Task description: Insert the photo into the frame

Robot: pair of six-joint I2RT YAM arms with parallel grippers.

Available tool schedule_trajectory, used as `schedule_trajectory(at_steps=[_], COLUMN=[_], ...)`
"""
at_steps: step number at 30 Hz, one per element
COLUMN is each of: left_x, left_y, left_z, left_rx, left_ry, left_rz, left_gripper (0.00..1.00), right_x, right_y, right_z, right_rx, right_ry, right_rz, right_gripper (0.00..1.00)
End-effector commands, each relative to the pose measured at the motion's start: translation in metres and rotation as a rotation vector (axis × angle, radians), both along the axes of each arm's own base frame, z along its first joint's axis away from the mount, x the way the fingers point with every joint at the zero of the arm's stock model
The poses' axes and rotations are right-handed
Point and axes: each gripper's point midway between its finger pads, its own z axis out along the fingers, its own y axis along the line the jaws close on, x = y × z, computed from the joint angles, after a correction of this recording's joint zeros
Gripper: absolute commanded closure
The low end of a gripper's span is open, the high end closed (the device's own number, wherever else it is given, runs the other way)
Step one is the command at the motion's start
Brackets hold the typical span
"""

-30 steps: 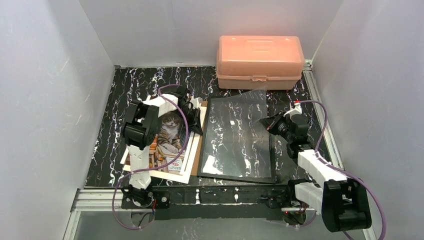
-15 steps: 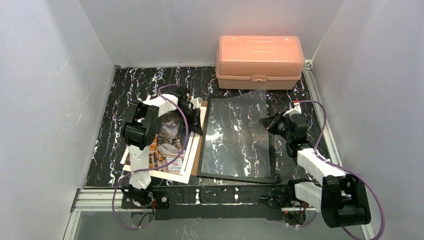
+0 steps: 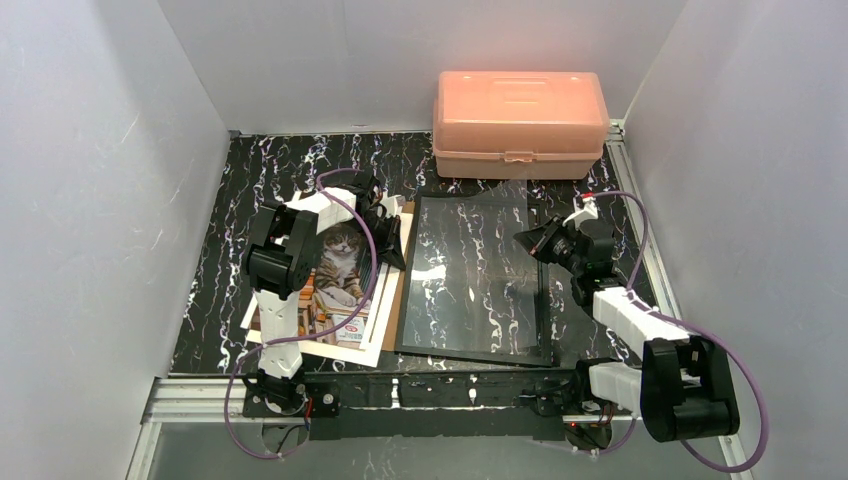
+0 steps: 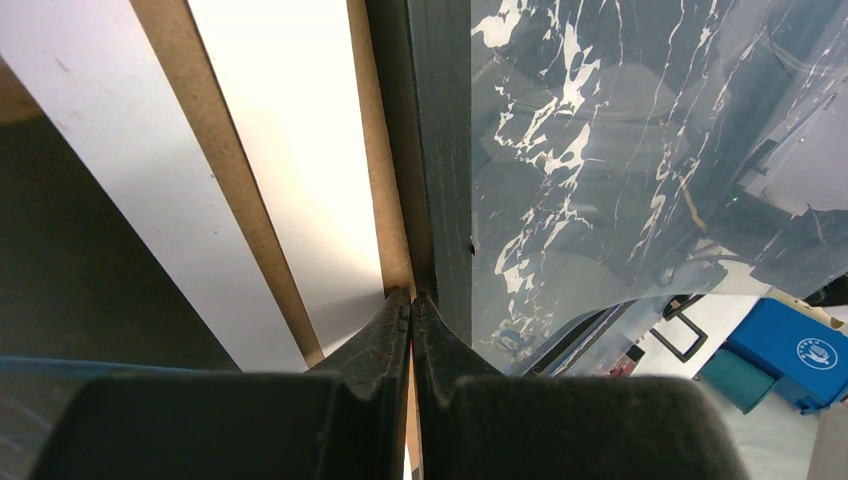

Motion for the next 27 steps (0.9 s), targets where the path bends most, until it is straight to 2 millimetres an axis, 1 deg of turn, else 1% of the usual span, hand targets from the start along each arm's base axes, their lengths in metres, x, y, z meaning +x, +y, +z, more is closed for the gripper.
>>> schedule_trajectory(at_steps=[1, 8, 13, 16, 18, 19, 22, 27], left_x=[0.0, 0.0, -0.001, -0.001, -0.001, -0.001, -0.001, -0.001], left_y=[-0.002, -0.002, -0.002, -0.002, -0.001, -0.002, -0.002, -0.002], left_z=[0.004, 0.005, 0.005, 0.005, 0.004, 0.004, 0.004, 0.005], left_rx=[-0.003, -0.002, 0.001, 0.001, 0.002, 0.001, 0.002, 0.001], left_ry=[0.006, 0.004, 0.004, 0.006, 0.007, 0.007, 0.007, 0.005], left_rz=[-0.015, -0.017, -0.018, -0.017, -0.017, -0.018, -0.017, -0.016], left_gripper=[1.0, 1.0, 1.0, 1.0, 1.0, 1.0, 1.0, 1.0], right_x=[0.012, 0.007, 0.003, 0.001, 0.0, 0.001, 0.002, 0.006], right_y=[0.009, 0.005, -0.002, -0.006, -0.008, -0.009, -0.01, -0.009], right_z=[0.016, 0.002, -0.007, -0.009, -0.01, -0.01, -0.013, -0.018], right_rx=[-0.025, -0.088, -0.149, -0.179, -0.191, -0.195, -0.207, -0.25], right_ry=[-0.057, -0.022, 0.021, 0.035, 0.039, 0.04, 0.056, 0.092], right_rz=[0.057, 0.066, 0.048, 0.034, 0.027, 0.025, 0.023, 0.032], right_gripper=[0.99, 0.99, 0.97, 0.88, 0.79, 0.76, 0.67, 0.49])
